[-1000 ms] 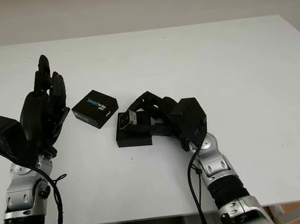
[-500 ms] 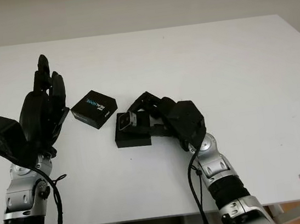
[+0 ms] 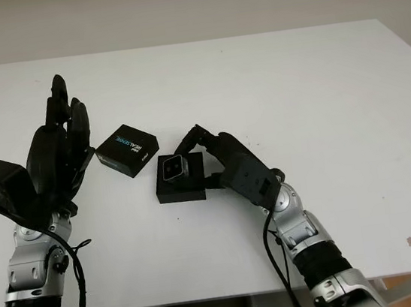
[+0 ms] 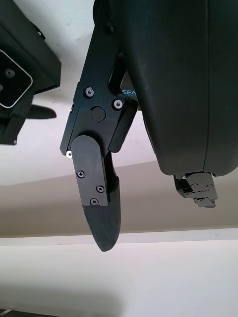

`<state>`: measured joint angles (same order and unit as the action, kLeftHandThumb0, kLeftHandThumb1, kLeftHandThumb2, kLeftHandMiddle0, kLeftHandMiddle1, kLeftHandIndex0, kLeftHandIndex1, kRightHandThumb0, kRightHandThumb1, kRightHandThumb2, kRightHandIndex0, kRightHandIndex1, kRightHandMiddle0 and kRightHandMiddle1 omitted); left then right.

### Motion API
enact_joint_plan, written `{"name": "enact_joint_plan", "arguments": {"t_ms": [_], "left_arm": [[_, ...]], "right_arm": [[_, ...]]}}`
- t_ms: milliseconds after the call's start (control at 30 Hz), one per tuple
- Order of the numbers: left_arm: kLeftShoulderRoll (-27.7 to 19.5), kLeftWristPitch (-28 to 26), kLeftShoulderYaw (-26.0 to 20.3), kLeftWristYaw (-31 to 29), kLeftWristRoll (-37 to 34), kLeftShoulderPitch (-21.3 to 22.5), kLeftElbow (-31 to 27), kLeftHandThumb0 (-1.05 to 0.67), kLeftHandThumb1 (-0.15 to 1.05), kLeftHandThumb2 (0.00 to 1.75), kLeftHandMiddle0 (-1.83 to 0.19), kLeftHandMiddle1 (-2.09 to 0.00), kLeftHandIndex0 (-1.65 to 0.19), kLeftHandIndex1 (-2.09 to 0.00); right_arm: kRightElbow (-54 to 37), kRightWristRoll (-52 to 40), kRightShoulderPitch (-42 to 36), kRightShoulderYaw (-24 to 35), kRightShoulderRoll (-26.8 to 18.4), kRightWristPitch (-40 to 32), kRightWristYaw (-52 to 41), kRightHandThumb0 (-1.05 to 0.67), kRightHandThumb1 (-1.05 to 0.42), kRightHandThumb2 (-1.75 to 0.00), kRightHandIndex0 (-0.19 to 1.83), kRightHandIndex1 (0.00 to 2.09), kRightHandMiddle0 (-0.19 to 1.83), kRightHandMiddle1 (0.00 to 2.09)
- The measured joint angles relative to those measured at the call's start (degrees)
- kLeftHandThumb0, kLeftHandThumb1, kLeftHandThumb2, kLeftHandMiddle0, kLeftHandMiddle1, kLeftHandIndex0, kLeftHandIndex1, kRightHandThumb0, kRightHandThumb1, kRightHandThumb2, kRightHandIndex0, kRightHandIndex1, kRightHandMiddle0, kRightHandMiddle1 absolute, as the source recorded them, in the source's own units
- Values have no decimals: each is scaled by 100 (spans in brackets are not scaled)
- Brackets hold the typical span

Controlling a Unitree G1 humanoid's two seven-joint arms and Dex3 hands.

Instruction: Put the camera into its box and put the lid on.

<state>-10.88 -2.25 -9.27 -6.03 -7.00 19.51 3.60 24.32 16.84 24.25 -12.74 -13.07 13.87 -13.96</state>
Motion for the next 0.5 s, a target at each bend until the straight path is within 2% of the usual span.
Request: {"name": "enact_joint_plan", "arguments": {"t_ms": [300,500], "left_arm": [[7,-9,-1,1,-18,-5,-10,-76,105,53,19,0,19,0],[5,-9,-3,-7,-18,-5,-10,-77,105,53,19,0,19,0]], "right_arm": [[-745,287,-222,-110,-231,-1,17,-58,-95,-5,-15,4,2,47],[-1192,512,-239,-82,-365,-21,165,-58,-92,-5,-19,3,1,34]]}}
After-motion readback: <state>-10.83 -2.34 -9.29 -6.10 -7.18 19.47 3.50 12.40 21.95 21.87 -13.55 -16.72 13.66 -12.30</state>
